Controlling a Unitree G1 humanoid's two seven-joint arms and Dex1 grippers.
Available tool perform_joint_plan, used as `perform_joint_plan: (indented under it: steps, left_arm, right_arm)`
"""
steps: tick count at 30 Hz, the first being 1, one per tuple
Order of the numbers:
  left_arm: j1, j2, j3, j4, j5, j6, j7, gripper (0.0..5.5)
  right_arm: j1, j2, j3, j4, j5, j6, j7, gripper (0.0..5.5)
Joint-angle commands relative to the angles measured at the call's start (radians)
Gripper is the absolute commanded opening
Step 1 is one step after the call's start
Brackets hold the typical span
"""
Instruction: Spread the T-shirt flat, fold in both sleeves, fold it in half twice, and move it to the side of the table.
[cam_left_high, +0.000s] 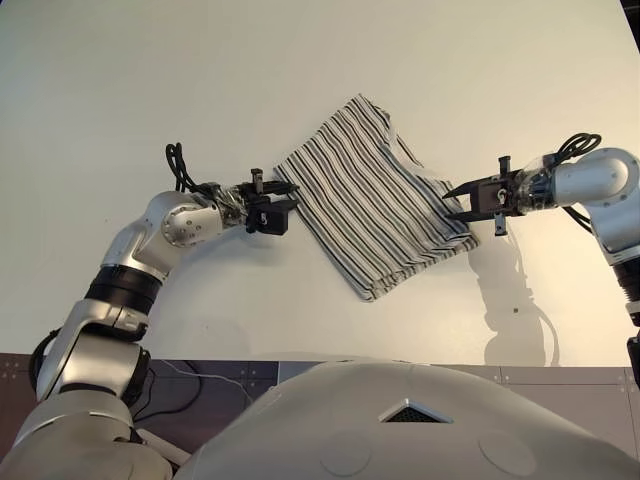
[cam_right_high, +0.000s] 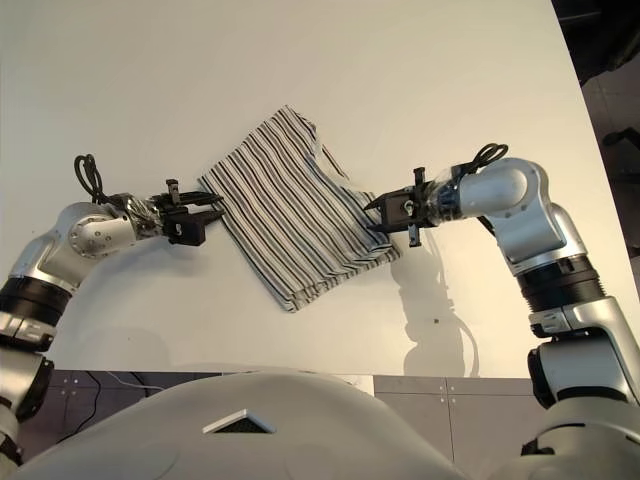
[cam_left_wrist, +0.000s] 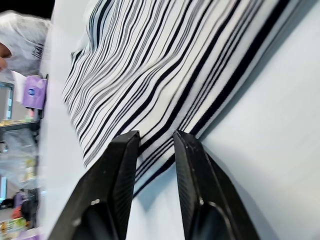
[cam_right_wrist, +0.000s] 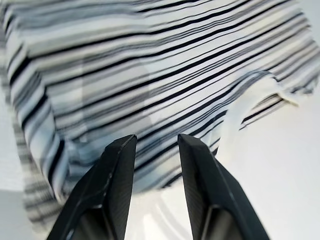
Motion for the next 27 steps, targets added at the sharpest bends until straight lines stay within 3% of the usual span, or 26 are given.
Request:
perform_joint_plan:
  steps: [1,4,7,11,14,16,19,23,27]
  left_arm:
    - [-0.134,-0.053,-0.062,0.196,0.128,-0.077,0.115,1.27]
    - [-0.225,-0.103,-0.092,0.299,0.186,-0.144,0.225,1.27]
    - [-0.303,-0.137,-0.105,0.354,0.209,-0.214,0.300,1.27]
    - [-0.323,-0.061,-0.098,0.333,0.230,-0.308,0.349,1.27]
    - [-0.093,0.102,-0.049,-0.012,-0.011,-0.327,0.214,1.27]
    - [0.150,0.234,-0.016,-0.345,-0.229,-0.218,0.151,1.27]
    - [0.481,0.361,0.044,-0.712,-0.335,-0.110,0.149,1.79]
    - [0.752,0.351,0.113,-0.848,-0.167,-0.052,0.156,2.47]
    - [0.859,0.294,0.138,-0.894,-0.039,0.050,0.136,2.47]
  right_arm:
    - [-0.041,0.035,0.025,0.029,-0.043,-0.111,0.003,1.51]
    - [-0.001,0.040,0.080,-0.034,-0.056,-0.146,0.054,1.51]
    - [0.087,0.025,0.103,-0.162,0.000,-0.057,0.106,1.51]
    - [0.166,0.008,0.069,-0.301,0.085,0.117,0.124,1.51]
    - [0.150,0.038,-0.049,-0.383,0.205,0.293,0.051,1.51]
    - [0.169,0.016,-0.175,-0.411,0.274,0.374,-0.014,1.51]
    - [0.231,-0.040,-0.348,-0.406,0.332,0.428,-0.074,1.53]
    - [0.323,-0.088,-0.460,-0.369,0.328,0.421,-0.091,1.53]
    - [0.296,-0.085,-0.450,-0.344,0.324,0.418,-0.083,1.53]
